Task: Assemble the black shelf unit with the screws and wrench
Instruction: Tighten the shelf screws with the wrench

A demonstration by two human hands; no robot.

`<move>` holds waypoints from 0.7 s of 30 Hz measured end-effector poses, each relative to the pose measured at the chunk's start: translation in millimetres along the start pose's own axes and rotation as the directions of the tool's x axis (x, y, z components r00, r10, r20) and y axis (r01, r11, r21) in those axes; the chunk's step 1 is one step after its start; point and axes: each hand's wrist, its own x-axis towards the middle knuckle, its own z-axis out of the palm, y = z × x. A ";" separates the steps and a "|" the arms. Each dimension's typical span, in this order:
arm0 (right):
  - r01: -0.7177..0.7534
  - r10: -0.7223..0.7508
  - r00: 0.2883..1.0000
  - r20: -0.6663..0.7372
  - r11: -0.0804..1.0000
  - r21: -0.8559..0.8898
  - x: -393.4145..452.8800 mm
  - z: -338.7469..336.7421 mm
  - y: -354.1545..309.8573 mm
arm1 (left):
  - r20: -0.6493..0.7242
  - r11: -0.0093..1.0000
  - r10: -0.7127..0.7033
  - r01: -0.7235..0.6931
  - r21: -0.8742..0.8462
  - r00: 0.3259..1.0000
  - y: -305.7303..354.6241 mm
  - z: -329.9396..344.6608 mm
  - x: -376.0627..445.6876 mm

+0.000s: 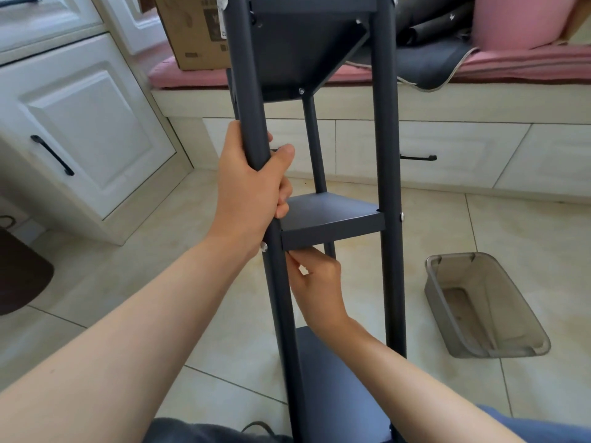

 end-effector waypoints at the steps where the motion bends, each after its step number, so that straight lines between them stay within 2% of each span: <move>1: 0.009 -0.009 1.000 -0.018 1.000 0.003 0.9 2.9 -0.9 | -0.003 1.000 0.000 0.000 0.000 1.000 -0.3 -0.2 0.6; 6: 0.047 -0.047 0.998 -0.049 0.999 -0.012 4.0 6.6 -4.1 | 0.001 1.000 0.001 -0.001 0.008 1.000 -0.6 -1.4 1.8; 13: -0.011 0.022 0.993 0.116 0.995 -0.097 -5.1 -19.9 -18.8 | -0.035 1.000 -0.010 0.010 0.005 0.999 0.8 -3.9 0.0; 18: -0.102 0.136 0.960 0.246 0.984 -0.145 -8.8 -40.4 -30.2 | -0.054 1.000 -0.012 0.013 0.007 0.998 4.3 -2.5 -3.4; 21: -0.139 0.184 0.944 0.274 0.975 -0.175 -5.9 -47.1 -40.3 | -0.061 1.000 -0.014 0.015 0.014 0.998 5.7 -1.4 -5.7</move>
